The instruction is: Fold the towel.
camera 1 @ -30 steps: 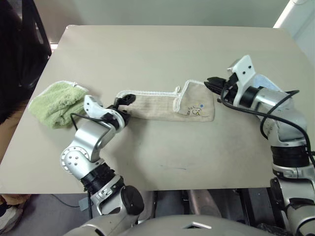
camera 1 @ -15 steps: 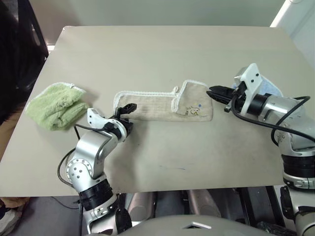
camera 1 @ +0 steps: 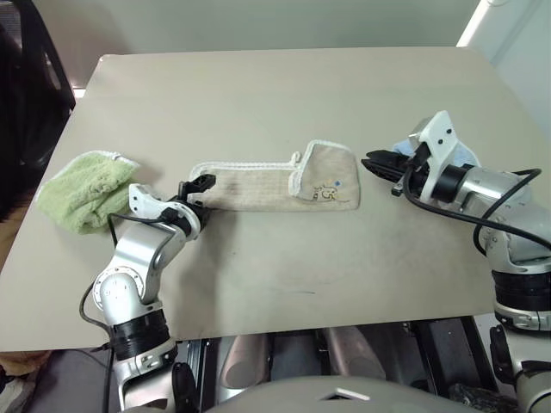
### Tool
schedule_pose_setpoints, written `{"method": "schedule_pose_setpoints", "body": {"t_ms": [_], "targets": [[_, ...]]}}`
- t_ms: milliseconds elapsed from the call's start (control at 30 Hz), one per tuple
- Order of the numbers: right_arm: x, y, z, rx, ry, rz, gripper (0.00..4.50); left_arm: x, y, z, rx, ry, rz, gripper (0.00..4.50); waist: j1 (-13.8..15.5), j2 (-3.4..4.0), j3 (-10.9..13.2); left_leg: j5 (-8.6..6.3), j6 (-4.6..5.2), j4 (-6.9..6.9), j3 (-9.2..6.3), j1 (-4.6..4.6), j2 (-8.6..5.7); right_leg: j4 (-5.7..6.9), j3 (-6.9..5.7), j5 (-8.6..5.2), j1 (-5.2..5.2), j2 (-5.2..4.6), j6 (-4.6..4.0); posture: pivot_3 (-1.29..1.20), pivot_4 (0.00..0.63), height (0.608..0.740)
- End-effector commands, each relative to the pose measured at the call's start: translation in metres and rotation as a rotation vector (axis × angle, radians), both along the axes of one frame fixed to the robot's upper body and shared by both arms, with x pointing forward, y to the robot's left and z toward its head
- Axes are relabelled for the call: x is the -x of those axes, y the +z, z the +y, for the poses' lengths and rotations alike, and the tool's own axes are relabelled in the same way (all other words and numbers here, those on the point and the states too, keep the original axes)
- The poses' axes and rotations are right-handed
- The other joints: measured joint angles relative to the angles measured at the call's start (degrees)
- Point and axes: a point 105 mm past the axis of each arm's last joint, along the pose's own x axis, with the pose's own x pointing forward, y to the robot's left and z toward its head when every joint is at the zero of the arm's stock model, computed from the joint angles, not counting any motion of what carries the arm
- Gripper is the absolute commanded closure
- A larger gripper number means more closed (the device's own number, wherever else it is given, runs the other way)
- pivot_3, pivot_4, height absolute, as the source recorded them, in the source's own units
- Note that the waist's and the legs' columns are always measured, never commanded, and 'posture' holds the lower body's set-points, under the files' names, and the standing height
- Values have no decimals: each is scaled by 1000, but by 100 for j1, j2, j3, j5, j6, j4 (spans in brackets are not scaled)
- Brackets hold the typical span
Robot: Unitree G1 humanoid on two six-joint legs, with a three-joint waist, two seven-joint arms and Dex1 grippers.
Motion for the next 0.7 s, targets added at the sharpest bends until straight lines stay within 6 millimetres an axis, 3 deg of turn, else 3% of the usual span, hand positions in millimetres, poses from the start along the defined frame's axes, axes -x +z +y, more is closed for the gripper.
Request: {"method": "schedule_pose_setpoints", "body": {"t_ms": [33,133,200,533,567,700], "targets": [[4,13,2,-4,4,-51,3744,-6,-5,16,-9,66,28,32,7,1,0,12,17,-2,-3,-2,1,0,1,-1,-1,2,-2,0,150,736],[5,13,1,-4,-2,-52,3744,-9,-5,16,-4,72,29,32,18,2,0,30,43,-7,-5,-6,2,0,2,-4,-4,4,-7,0,150,736],[5,14,0,-1,-8,-53,3750,-11,-4,17,-9,76,23,586,24,2,1,28,43,-10,-5,-8,0,-1,2,-8,-6,4,-12,0,150,736],[6,14,-3,3,-30,-60,3750,-10,8,26,-18,116,-49,4289,24,-9,12,4,27,-18,-2,-26,-1,-3,14,-22,-40,19,-10,0,150,736],[7,14,-3,4,-30,-60,3750,-9,9,27,-19,117,-54,4474,24,-10,12,1,22,-18,0,-27,0,-3,14,-28,-42,21,-10,0,150,736],[6,14,-4,6,-34,-59,3750,-8,20,29,-52,109,-127,4474,31,-10,12,10,-18,-18,4,-29,1,-1,14,-55,-45,24,-7,0,150,736]]}}
